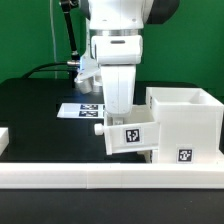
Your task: Assemble drawer
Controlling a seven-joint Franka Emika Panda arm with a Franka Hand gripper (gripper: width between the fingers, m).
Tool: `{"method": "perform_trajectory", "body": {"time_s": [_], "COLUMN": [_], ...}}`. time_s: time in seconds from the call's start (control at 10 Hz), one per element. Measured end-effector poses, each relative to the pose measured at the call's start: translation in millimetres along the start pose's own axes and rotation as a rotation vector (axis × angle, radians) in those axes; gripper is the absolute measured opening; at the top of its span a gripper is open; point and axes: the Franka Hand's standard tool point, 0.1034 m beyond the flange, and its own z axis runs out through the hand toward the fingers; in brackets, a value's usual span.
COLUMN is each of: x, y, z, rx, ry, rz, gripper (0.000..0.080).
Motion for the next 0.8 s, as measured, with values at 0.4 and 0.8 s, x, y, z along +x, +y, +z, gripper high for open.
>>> {"method": "perform_trajectory", "body": {"time_s": [0.4,0.8], "x": [3.8,5.1], "y": [2.7,5.2], "z": [-0.9,-1.5], "rx": [-0.016,-0.032], "ry": [-0.001,-0.031], "rz": [-0.029,-0.048], "gripper": [0.0044,0.0044]}}
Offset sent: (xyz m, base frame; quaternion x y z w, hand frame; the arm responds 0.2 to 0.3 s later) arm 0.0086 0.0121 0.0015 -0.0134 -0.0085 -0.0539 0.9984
